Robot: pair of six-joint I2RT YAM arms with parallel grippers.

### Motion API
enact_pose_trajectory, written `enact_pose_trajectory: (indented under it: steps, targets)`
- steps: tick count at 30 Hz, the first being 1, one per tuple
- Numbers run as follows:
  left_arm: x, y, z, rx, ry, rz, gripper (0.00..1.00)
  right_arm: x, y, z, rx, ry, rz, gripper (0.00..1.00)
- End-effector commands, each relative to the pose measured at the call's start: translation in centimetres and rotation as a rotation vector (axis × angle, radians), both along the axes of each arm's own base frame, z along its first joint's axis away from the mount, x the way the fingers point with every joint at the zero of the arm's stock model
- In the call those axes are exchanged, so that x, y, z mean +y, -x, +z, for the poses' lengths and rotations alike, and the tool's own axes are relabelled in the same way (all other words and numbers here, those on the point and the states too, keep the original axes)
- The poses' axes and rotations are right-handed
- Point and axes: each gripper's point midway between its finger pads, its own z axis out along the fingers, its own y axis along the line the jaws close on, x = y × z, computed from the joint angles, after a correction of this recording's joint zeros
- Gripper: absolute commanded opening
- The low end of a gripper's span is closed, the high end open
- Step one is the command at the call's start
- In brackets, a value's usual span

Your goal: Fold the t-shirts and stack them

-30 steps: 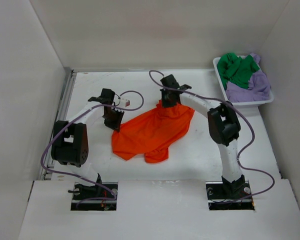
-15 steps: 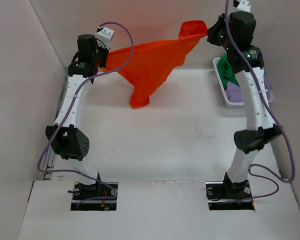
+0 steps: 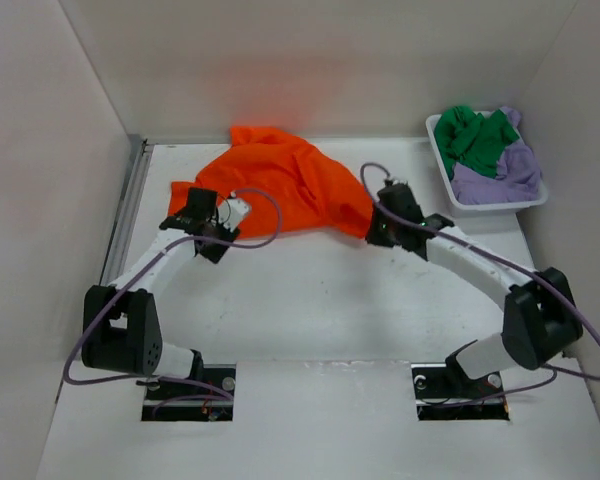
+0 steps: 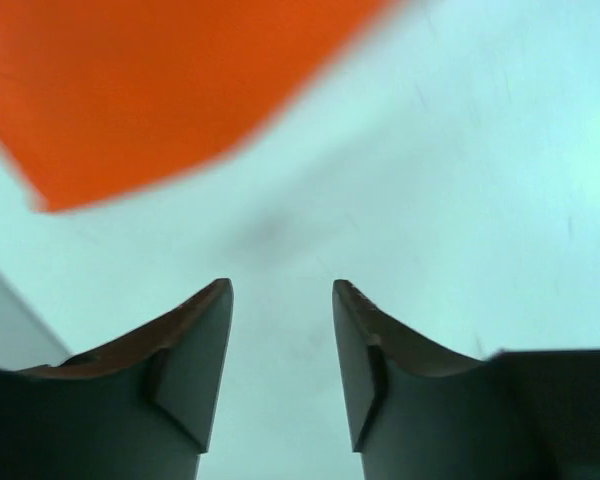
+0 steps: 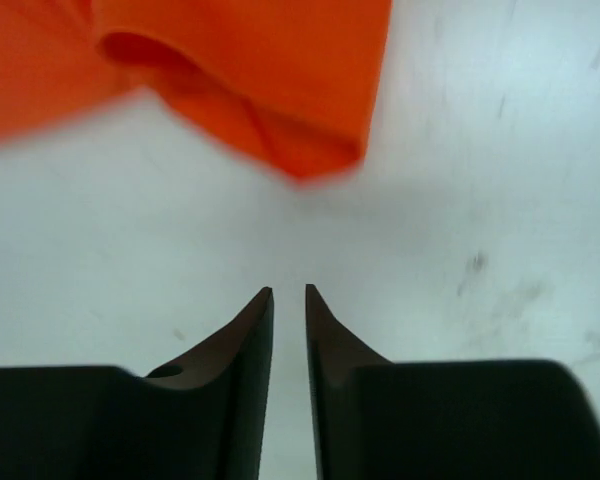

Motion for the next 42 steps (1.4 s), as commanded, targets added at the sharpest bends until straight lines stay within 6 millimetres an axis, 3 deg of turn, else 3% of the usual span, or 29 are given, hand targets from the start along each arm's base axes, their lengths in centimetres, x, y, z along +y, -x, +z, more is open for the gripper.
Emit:
enact_pose_trajectory:
  steps: [1, 3, 5, 10, 14, 19, 23, 25, 30, 34, 39, 42]
  targets:
    - [0.4, 3.0, 0.3, 0.038, -0.011, -0.055, 0.48, 1.6, 1.7, -1.4, 0.016, -0.044, -0.032, 0.25]
    - [1.3, 3.9, 0.9, 0.063, 0.005, -0.044, 0.53, 1.0, 2.6, -2.1, 0.029, -0.032, -0.045, 0.30]
    - [2.6, 3.4, 2.3, 0.047, 0.029, 0.005, 0.55, 0.7, 2.8, -1.7, 0.015, -0.042, -0.052, 0.31]
    - [7.0, -0.4, 3.9, -0.027, 0.050, 0.193, 0.54, -0.5, 1.0, -0.4, -0.026, -0.051, -0.094, 0.33]
    - [10.4, -5.3, 4.1, -0.092, 0.031, 0.345, 0.53, -0.5, -2.5, -0.6, -0.038, -0.039, -0.114, 0.34]
    - [11.4, -12.5, 5.1, -0.179, 0.060, 0.418, 0.53, -0.5, -6.9, -2.4, -0.013, -0.019, -0.131, 0.36]
    - [10.9, -17.8, 5.4, -0.226, 0.115, 0.439, 0.53, -0.6, -8.5, -4.6, 0.035, -0.014, -0.126, 0.37]
    - [9.4, -19.9, 4.4, -0.210, 0.154, 0.415, 0.53, -0.6, -8.8, -5.6, 0.058, -0.012, -0.122, 0.37]
    - [5.3, -21.6, 1.0, -0.141, 0.195, 0.332, 0.54, -0.3, -9.0, -7.3, 0.104, -0.011, -0.109, 0.42]
    - [3.7, -21.8, -2.2, -0.073, 0.185, 0.316, 0.56, 0.2, -8.8, -8.0, 0.132, -0.010, -0.094, 0.45]
    - [4.3, -21.1, -5.3, -0.011, 0.138, 0.343, 0.53, -0.1, -7.8, -9.6, 0.181, 0.005, -0.093, 0.47]
    - [4.6, -20.2, -6.5, 0.030, 0.111, 0.348, 0.42, 0.0, -7.1, -10.2, 0.205, -0.007, -0.087, 0.43]
